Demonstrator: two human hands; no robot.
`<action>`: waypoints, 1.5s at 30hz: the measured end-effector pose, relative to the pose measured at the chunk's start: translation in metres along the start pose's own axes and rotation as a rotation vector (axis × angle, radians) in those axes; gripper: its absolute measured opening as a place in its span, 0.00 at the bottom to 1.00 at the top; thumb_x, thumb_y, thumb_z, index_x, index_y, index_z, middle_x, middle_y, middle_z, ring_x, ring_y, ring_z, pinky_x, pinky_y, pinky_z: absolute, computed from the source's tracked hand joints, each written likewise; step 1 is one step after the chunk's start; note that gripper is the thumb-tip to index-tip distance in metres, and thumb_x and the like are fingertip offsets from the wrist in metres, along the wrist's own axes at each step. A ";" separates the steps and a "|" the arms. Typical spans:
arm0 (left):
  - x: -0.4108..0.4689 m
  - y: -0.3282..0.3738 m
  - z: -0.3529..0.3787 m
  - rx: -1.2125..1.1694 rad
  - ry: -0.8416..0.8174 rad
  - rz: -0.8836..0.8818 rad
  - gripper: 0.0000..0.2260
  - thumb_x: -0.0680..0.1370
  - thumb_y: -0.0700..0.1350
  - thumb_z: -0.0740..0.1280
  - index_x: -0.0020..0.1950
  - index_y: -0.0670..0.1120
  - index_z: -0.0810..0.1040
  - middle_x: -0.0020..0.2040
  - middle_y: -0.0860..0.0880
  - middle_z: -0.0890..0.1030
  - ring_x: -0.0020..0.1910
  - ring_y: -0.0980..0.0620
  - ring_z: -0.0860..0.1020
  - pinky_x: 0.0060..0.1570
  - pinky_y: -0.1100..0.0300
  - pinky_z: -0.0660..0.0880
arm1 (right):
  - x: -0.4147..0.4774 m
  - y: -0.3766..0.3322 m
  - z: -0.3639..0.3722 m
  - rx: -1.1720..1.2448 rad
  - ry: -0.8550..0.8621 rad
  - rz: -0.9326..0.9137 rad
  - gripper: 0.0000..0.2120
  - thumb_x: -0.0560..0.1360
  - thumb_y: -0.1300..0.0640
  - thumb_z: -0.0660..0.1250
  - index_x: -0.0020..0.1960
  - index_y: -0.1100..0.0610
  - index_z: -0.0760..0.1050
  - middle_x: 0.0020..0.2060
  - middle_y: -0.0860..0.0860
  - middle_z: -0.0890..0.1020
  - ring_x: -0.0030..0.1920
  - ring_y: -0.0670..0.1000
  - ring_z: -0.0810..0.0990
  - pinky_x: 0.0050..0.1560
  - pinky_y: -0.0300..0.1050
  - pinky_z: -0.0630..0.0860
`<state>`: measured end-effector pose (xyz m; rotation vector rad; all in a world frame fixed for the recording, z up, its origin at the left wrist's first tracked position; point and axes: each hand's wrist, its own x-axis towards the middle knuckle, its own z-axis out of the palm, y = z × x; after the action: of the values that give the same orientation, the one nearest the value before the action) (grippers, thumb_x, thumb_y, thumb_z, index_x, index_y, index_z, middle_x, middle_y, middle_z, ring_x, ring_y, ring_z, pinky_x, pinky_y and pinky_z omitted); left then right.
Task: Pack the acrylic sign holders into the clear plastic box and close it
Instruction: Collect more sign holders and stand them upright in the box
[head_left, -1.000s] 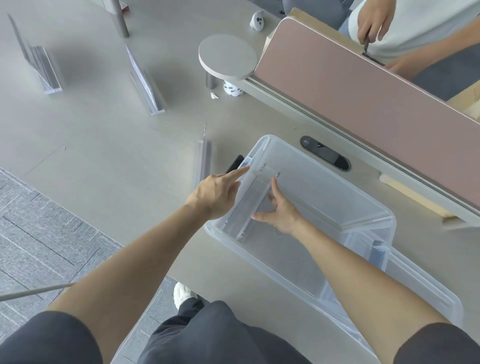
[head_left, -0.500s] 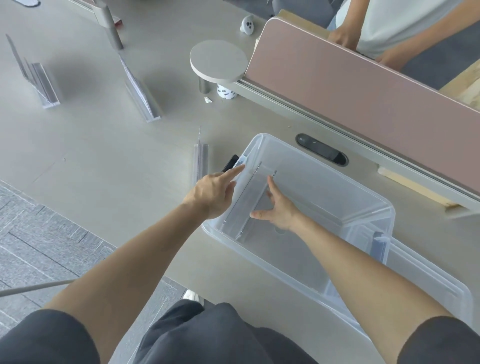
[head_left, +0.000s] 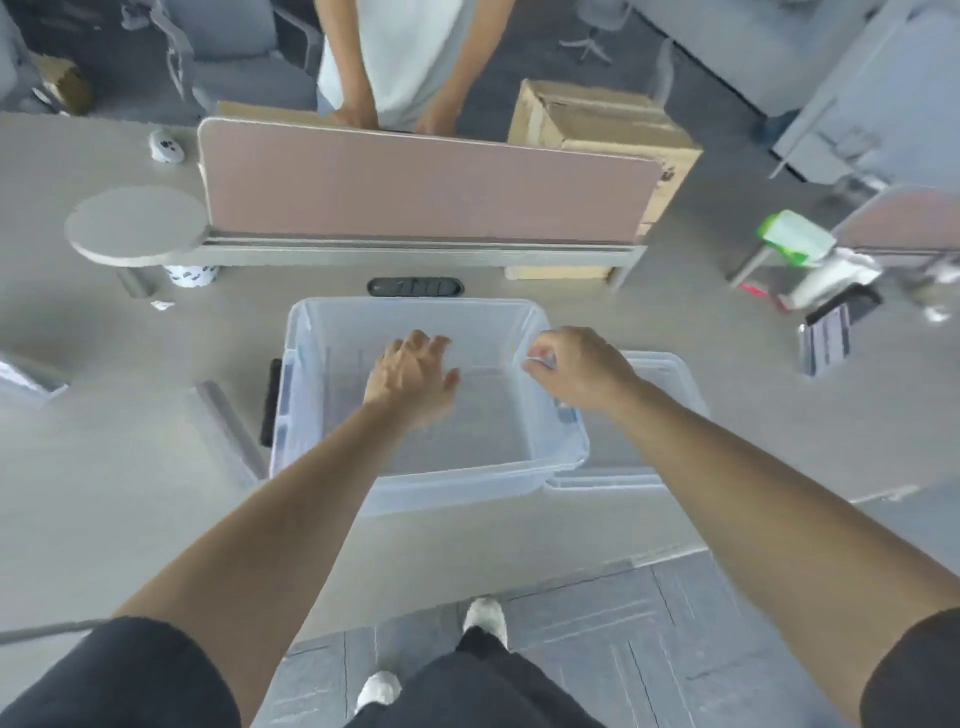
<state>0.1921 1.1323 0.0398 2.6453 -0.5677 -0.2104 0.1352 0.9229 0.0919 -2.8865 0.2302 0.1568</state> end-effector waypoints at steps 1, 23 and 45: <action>0.003 0.022 0.004 0.000 -0.027 0.049 0.21 0.80 0.54 0.59 0.72 0.51 0.67 0.68 0.45 0.70 0.66 0.42 0.68 0.60 0.49 0.69 | -0.014 0.018 -0.010 0.000 0.040 0.046 0.11 0.76 0.48 0.65 0.51 0.54 0.81 0.49 0.54 0.83 0.52 0.58 0.81 0.51 0.51 0.79; 0.041 0.494 0.206 0.080 -0.215 0.503 0.18 0.78 0.52 0.63 0.67 0.50 0.72 0.62 0.47 0.74 0.61 0.45 0.75 0.58 0.51 0.73 | -0.230 0.493 -0.105 -0.006 0.096 0.650 0.15 0.80 0.45 0.60 0.61 0.50 0.78 0.59 0.52 0.79 0.58 0.57 0.79 0.58 0.50 0.77; 0.250 0.675 0.348 -0.135 -0.245 0.224 0.20 0.77 0.57 0.65 0.67 0.53 0.71 0.62 0.49 0.75 0.61 0.47 0.75 0.59 0.51 0.73 | -0.052 0.751 -0.169 0.080 0.026 0.538 0.18 0.78 0.44 0.63 0.66 0.49 0.74 0.61 0.48 0.79 0.57 0.54 0.79 0.58 0.50 0.77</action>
<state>0.0964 0.3392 0.0072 2.4179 -0.8901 -0.4903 -0.0273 0.1691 0.0892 -2.6778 0.9885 0.1963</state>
